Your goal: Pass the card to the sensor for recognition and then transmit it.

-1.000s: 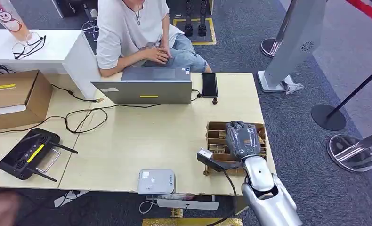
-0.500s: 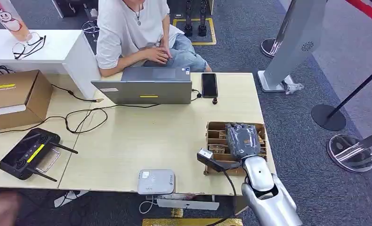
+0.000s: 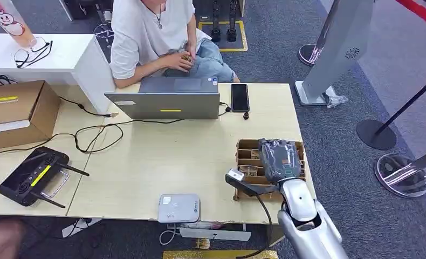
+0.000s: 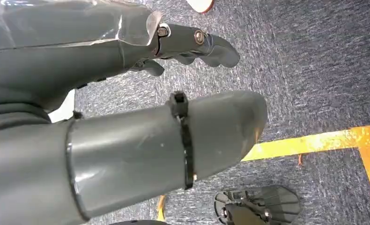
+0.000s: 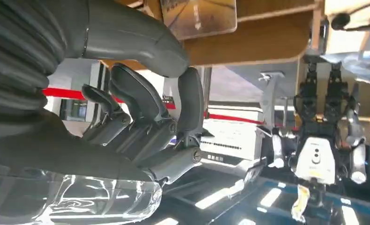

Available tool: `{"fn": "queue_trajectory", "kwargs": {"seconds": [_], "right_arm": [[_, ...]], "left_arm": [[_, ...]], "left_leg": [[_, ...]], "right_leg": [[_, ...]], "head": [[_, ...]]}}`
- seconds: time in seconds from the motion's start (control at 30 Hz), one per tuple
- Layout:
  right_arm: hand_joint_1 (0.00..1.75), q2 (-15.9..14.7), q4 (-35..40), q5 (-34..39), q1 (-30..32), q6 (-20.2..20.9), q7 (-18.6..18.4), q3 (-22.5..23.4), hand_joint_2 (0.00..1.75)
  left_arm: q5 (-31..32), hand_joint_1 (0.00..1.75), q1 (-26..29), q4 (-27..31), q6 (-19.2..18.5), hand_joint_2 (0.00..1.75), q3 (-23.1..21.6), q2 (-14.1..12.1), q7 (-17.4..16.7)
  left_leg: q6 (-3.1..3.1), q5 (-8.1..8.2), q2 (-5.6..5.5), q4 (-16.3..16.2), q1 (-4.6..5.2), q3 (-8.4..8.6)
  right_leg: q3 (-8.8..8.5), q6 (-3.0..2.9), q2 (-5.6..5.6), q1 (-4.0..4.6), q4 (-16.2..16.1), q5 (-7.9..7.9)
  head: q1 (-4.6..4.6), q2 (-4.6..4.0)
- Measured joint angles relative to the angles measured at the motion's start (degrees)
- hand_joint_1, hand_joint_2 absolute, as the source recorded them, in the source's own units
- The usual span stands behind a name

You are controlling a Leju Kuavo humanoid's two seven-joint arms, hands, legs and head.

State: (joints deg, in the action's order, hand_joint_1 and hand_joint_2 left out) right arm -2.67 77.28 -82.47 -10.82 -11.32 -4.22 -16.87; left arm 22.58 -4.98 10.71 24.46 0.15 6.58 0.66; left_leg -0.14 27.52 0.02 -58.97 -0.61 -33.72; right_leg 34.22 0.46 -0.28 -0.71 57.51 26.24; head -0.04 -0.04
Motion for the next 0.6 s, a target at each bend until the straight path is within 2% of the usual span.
{"fn": "queue_trajectory", "kwargs": {"seconds": [0.2, 0.27, 0.3, 0.33, 0.37, 0.4, 0.43, 0.6], "right_arm": [[1.75, -0.26, 4.46, -0.15, 2.29, 0.48, -0.09, -0.02, 1.75], [1.66, -0.50, 5.51, -0.17, 3.03, 0.87, -0.28, 0.00, 1.75], [1.38, -0.66, 5.95, -0.20, 3.44, 1.03, -0.39, 0.00, 1.75], [0.99, -0.85, 6.43, -0.24, 3.92, 1.14, -0.55, 0.07, 1.75], [0.99, -1.00, 6.82, -0.26, 4.34, 1.20, -0.66, 0.20, 1.75], [0.12, -1.22, 7.13, -0.26, 4.75, 1.20, -0.72, 0.30, 1.75], [0.00, -1.44, 7.50, -0.28, 5.31, 1.20, -0.81, 0.44, 1.75], [0.00, -2.27, 9.78, -0.39, 8.92, 1.38, -1.27, 1.62, 1.75]], "left_arm": [[-0.24, 0.00, 0.19, 0.00, 0.06, 0.00, 0.30, 0.00, 0.04], [-0.26, 0.00, 0.28, 0.00, 0.15, 0.00, 0.41, 0.00, 0.07], [-0.28, 0.00, 0.34, 0.00, 0.17, 0.00, 0.42, 0.00, 0.07], [-0.31, 0.00, 0.43, 0.00, 0.20, 0.00, 0.44, 0.00, 0.07], [-0.31, 0.00, 0.51, 0.00, 0.20, 0.00, 0.46, 0.00, 0.07], [-0.31, 0.00, 0.60, 0.00, 0.20, 0.00, 0.46, 0.00, 0.09], [-0.33, 0.00, 0.67, 0.00, 0.20, 0.00, 0.48, 0.00, 0.11], [-0.41, 0.00, 0.96, 0.00, 0.28, 0.00, 0.61, 0.00, 0.77]], "left_leg": [[0.00, 0.01, 0.00, 0.00, 0.00, 0.00], [0.00, 0.01, 0.00, 0.00, 0.00, 0.00], [0.00, 0.01, 0.00, 0.00, 0.00, 0.00], [0.01, 0.01, 0.00, 0.00, 0.01, 0.00], [0.01, 0.01, 0.00, 0.00, 0.01, 0.00], [0.01, 0.01, 0.00, 0.00, 0.01, 0.00], [0.01, 0.01, 0.00, 0.00, 0.01, 0.00], [0.04, 0.03, -0.02, 0.00, 0.01, -0.01]], "right_leg": [[0.01, 0.01, 0.00, 0.00, 0.00, 0.01], [0.00, 0.01, 0.00, 0.00, 0.00, 0.01], [0.00, 0.01, 0.00, 0.00, -0.01, 0.01], [0.00, 0.01, 0.00, 0.00, -0.01, 0.01], [0.00, 0.01, 0.00, 0.00, -0.01, 0.01], [0.00, 0.01, 0.00, 0.00, -0.01, 0.01], [0.00, 0.01, 0.00, 0.00, -0.01, 0.01], [0.00, 0.02, -0.03, 0.00, -0.01, 0.02]], "head": [[0.00, 0.00], [0.00, 0.00], [0.00, 0.00], [-0.02, 0.00], [0.00, 0.00], [-0.02, 0.00], [0.00, 0.00], [0.00, 0.00]]}}
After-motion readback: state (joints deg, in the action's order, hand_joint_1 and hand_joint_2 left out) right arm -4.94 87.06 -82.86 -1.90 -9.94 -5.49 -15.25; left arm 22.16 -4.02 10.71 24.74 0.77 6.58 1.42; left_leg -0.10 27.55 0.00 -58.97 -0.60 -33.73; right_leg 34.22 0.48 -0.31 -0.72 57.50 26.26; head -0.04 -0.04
